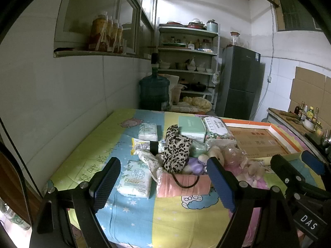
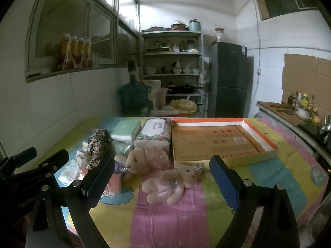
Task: Organize soft objects
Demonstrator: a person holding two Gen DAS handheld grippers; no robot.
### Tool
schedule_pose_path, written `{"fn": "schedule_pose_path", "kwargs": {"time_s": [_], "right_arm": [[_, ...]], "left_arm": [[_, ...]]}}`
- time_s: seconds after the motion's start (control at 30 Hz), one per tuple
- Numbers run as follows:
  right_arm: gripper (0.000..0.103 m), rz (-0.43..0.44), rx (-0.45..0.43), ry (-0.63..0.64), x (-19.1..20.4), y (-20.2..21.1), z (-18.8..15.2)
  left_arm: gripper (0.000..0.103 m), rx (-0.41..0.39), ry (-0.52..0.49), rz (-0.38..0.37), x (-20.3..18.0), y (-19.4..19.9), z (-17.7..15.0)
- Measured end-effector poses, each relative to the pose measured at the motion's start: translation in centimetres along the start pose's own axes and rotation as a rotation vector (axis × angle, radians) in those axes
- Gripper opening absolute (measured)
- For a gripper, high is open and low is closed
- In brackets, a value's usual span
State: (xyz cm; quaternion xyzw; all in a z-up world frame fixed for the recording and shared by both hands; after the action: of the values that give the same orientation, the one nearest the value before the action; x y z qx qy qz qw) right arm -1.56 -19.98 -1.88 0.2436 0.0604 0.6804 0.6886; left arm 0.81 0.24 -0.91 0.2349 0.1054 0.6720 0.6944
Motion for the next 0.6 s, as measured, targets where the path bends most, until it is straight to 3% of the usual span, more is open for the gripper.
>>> {"fn": "schedule_pose_path", "kwargs": {"time_s": [0.6], "right_arm": [[0.094,0.005,0.000,0.002,0.37,0.04,-0.01]], "left_arm": [[0.085,-0.001,0.000,0.000,0.00,0.04,0.02]]}}
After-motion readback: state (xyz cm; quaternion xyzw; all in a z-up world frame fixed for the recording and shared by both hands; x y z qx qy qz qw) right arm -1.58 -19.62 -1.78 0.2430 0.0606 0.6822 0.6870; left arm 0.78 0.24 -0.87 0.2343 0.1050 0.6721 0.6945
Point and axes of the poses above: each gripper's, at about its wrist camera, not at the fingertips, and y roughly against the way its jaws point, x to its left, z to its top, the point moved 1 cm from there along -y, roughly the way its jaws point, and after that the axes turned 14 degrees about -y, right-handed, at the moved point
